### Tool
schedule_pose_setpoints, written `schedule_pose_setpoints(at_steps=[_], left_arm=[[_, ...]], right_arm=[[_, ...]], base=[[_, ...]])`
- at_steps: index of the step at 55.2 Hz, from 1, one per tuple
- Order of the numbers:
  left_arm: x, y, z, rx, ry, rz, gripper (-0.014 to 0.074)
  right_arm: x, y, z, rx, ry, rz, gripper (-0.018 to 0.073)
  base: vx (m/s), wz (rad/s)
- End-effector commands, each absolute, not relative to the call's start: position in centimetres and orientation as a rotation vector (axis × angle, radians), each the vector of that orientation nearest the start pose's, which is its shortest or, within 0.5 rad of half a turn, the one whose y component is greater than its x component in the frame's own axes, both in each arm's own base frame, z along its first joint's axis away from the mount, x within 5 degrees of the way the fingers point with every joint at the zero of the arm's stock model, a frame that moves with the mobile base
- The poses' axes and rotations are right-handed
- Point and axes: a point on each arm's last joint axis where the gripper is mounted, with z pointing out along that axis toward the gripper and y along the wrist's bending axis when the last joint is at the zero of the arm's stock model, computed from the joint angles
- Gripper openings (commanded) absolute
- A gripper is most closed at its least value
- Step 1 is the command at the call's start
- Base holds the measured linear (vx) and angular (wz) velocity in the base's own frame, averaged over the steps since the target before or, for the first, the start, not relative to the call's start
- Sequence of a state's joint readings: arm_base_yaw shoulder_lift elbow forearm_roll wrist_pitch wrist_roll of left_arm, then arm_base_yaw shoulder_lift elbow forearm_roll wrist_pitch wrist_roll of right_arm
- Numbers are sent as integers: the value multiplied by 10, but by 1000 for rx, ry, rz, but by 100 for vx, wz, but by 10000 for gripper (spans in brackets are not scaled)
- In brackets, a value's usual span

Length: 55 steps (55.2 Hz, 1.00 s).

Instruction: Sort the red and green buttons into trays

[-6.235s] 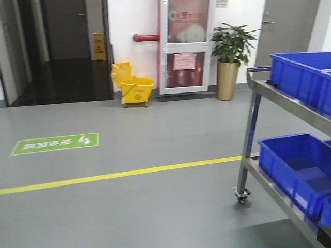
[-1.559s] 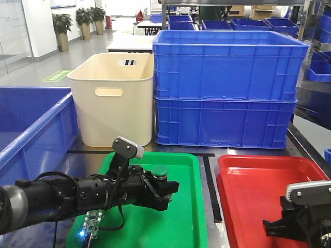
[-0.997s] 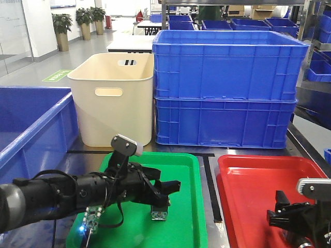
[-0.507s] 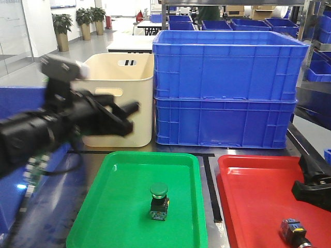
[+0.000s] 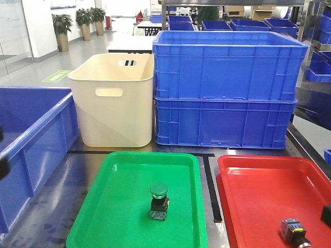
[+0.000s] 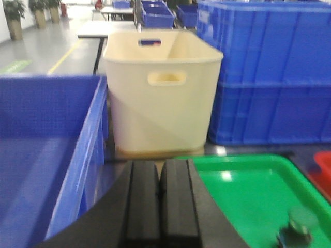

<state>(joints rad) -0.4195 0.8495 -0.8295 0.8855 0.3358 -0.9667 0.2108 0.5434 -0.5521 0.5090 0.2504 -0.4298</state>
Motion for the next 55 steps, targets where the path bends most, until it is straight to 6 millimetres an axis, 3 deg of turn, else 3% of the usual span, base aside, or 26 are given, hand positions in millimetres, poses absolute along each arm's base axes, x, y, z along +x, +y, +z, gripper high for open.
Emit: schedule_pose_setpoints(at_steps=[1, 12, 24, 49, 55], left_arm=[[144, -46, 384, 90, 1681, -269, -8], [95, -35, 347, 139, 1695, -395, -7], [60, -31, 317, 240, 1810, -464, -6], [55, -32, 309, 255, 1829, -503, -6], [57, -28, 310, 323, 1788, -384, -6]], right_arm=[[98, 32, 351, -223, 1612, 300, -13], [79, 31, 354, -246, 1580, 317, -13], [78, 30, 355, -244, 1571, 316, -13], [78, 30, 355, -244, 1571, 316, -13], [78, 30, 355, -244, 1571, 316, -13]], base=[[0, 0], [0, 0], [0, 0], [0, 0], [0, 0]])
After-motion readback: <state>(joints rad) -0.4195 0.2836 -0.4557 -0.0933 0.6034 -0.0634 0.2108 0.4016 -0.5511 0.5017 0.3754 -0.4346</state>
